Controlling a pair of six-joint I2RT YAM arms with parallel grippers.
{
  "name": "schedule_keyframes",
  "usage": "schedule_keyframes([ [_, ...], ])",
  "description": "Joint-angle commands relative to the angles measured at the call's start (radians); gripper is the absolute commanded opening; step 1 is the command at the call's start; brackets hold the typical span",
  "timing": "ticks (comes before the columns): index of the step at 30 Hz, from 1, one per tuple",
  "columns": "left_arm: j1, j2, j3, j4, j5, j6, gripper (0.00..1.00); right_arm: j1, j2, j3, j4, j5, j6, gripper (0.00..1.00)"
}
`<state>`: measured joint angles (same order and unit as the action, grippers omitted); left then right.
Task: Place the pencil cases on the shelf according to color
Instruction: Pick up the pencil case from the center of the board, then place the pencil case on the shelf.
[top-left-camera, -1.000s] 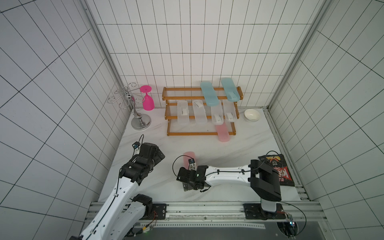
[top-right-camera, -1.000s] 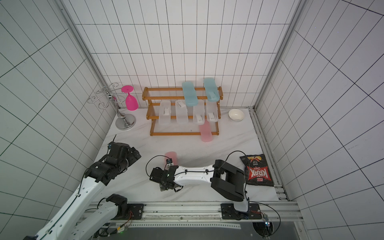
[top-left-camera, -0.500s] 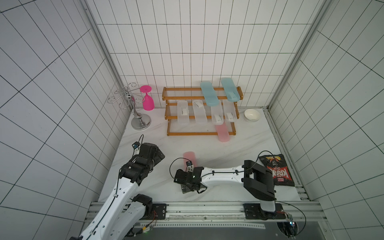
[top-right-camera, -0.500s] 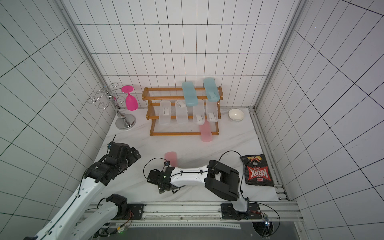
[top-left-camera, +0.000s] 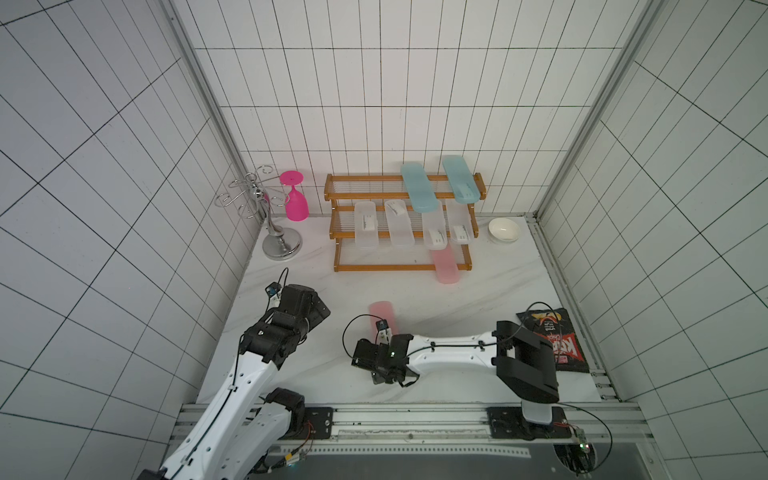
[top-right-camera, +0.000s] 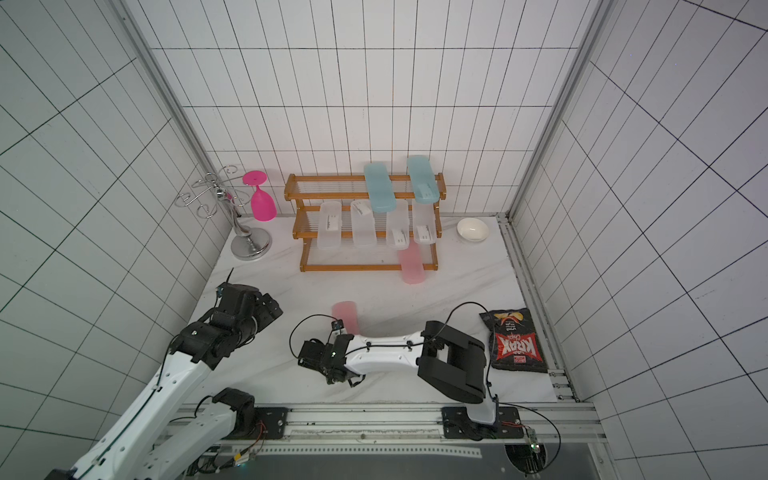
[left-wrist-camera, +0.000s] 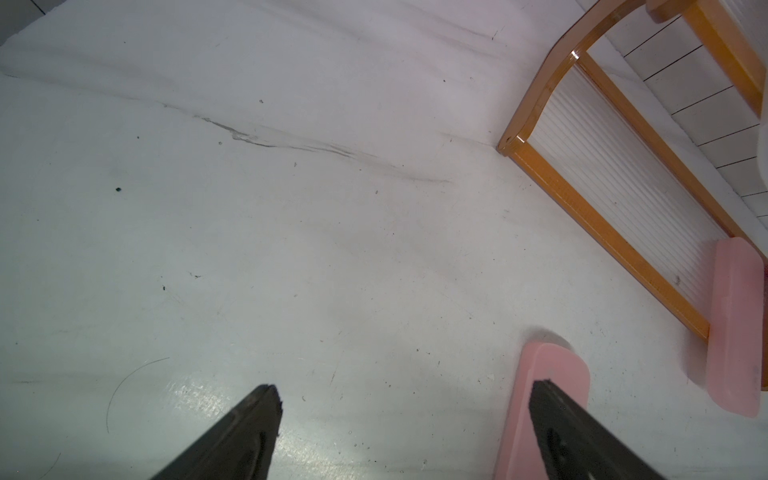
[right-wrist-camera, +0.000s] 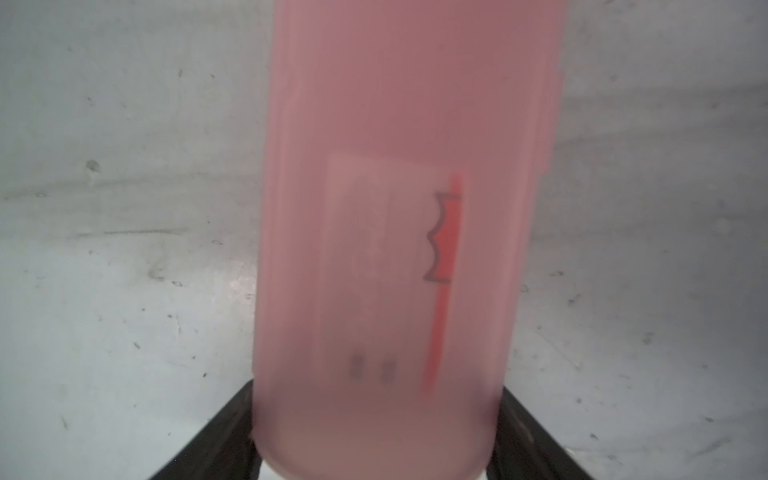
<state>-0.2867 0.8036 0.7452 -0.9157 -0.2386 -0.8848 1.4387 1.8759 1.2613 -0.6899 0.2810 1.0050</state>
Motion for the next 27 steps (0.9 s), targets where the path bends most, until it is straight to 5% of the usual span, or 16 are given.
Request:
schedule_keyframes([
  [1,0.004,-0.001,0.031,0.016,-0.011,0.019,0.97,-0.019,-0.116,-0.057,-0.021,0.093,-0.009,0.64],
  [10,0.003,0.049,0.043,0.046,0.036,0.033,0.98,-0.14,-0.241,-0.103,0.1,0.038,-0.17,0.63],
  [27,0.004,0.128,0.047,0.147,-0.01,0.067,0.98,-0.348,0.068,0.235,0.164,-0.006,-0.353,0.62],
])
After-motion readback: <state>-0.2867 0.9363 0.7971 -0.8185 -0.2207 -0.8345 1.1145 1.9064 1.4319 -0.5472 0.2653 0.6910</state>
